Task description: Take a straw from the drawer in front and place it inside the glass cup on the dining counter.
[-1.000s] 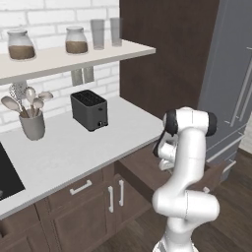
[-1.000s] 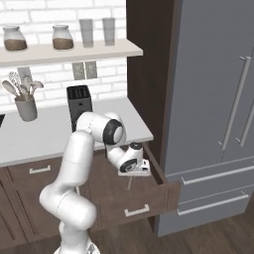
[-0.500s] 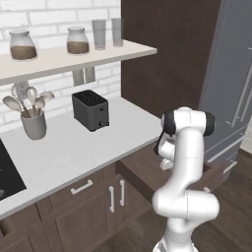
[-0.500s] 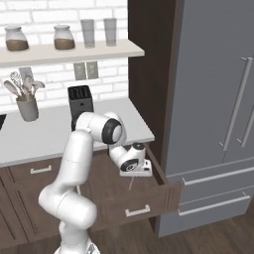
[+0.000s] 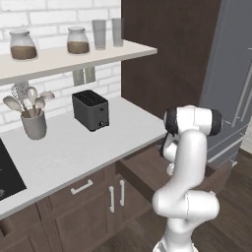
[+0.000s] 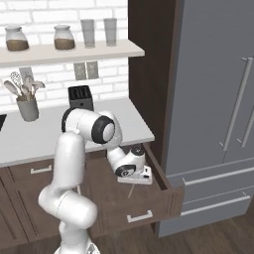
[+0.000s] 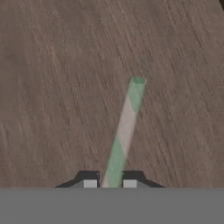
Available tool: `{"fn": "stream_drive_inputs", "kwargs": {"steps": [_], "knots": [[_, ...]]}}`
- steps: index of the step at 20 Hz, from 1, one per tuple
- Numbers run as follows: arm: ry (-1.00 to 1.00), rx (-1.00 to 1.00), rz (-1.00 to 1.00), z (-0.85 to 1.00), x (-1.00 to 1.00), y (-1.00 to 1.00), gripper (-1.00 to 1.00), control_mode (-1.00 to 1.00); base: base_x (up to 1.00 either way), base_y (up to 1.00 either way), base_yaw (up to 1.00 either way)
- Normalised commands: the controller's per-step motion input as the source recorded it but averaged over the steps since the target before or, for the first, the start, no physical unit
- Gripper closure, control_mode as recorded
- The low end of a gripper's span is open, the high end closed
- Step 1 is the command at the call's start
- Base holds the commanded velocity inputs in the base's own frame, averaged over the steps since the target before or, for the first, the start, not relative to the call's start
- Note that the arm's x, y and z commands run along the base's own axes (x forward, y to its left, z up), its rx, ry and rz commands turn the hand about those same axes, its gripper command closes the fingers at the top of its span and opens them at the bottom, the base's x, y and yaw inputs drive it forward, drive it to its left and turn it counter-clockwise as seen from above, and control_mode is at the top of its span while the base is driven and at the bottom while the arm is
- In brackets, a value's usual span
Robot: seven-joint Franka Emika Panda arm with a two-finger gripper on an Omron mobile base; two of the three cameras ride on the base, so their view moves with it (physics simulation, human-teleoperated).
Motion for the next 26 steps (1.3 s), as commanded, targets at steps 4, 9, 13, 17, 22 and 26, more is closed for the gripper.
{"fn": "stream_drive_inputs", "kwargs": {"steps": [4,9,13,17,22,26], "knots": [[-0.18,-0.04,-0.02,1.00,-0.53,0.00,1.00,-1.00,0.00,0.00,0.00],[-0.19,-0.02,0.00,1.00,-0.09,0.00,1.00,-1.00,0.00,0.00,0.00],[0.00,0.00,0.10,1.00,0.07,0.03,1.00,-1.00,0.00,0.00,0.00],[0.08,0.00,0.29,1.00,0.10,0.18,1.00,-1.00,0.00,0.00,0.00],[0.03,0.00,0.28,1.00,0.12,0.02,1.00,-1.00,0.00,0.00,0.00],[0.00,0.00,0.12,1.00,0.01,-0.03,1.00,-1.00,0.00,0.00,0.00]]}}
